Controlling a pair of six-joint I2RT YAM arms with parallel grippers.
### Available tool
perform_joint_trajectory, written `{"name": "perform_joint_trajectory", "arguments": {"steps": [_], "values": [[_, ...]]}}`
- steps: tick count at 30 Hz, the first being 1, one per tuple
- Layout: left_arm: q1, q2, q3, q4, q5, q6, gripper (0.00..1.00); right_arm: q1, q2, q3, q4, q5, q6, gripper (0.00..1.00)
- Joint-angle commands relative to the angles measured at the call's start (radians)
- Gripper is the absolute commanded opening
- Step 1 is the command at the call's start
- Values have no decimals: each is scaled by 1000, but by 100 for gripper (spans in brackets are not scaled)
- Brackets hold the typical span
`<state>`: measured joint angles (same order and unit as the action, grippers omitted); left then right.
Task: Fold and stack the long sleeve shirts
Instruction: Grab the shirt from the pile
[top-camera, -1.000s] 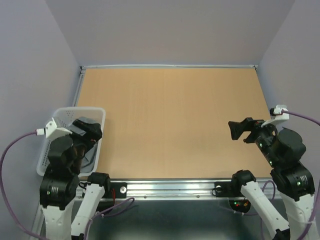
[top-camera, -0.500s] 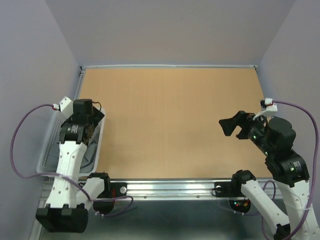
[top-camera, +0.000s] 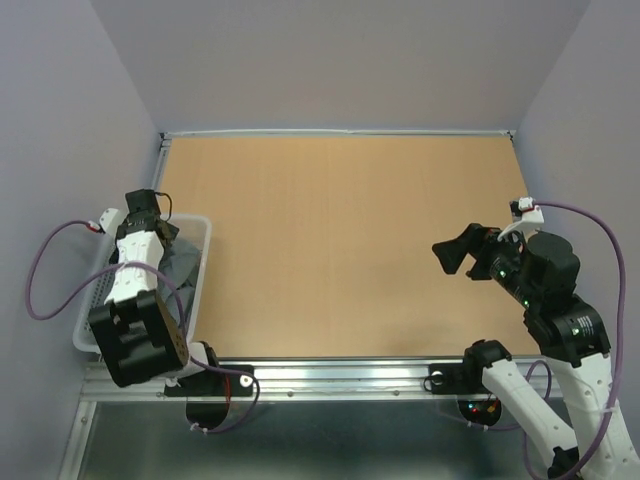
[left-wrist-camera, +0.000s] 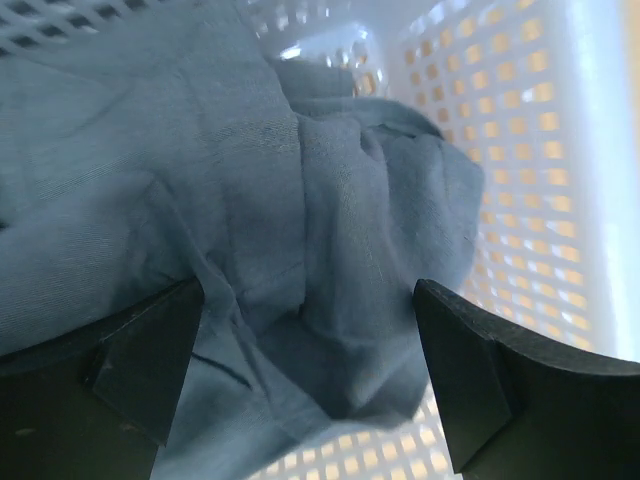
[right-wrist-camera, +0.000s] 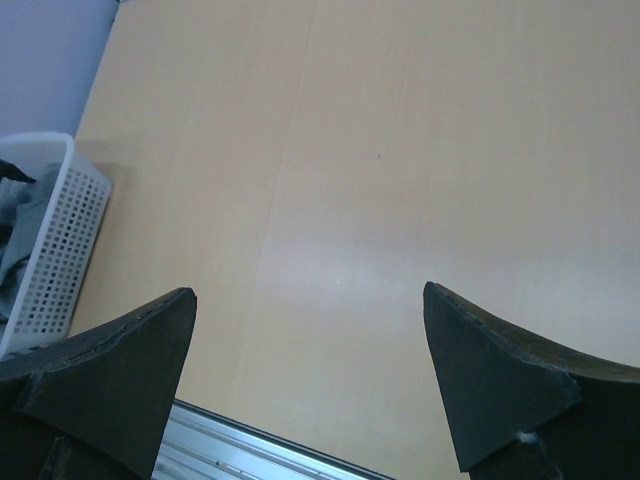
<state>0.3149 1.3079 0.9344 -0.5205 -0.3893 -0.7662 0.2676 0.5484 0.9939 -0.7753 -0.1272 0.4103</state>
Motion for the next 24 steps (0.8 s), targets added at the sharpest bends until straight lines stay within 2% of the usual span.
{"name": "perform_joint_trajectory", "arguments": {"steps": [1,7,8,10,11,12,13,14,15,19,24], "values": [[3,151,-34,79,36,-27,99,7,37,-9,56,12,-30,100],[1,277,-52,125,55,-41,98,13,76,3,60,24,-48,100],[1,280,-51,129,55,-41,91,15,77,2,61,27,-48,100],[3,284,-52,134,49,-38,68,13,82,-6,61,34,-50,100],[3,283,-49,132,43,-30,41,15,84,-8,61,34,-53,100],[1,271,-48,126,41,-27,28,15,85,-11,61,38,-51,100],[1,258,-46,122,38,-22,19,13,87,-12,62,38,-51,100],[1,226,-45,114,30,-16,6,15,88,-12,61,40,-51,100],[1,203,-42,106,26,-12,1,15,88,-12,62,38,-51,100],[-3,45,0,9,-9,11,0,16,85,-6,64,40,-50,100],[-83,-181,234,-146,-124,38,0,47,81,2,68,37,-47,100]]}}
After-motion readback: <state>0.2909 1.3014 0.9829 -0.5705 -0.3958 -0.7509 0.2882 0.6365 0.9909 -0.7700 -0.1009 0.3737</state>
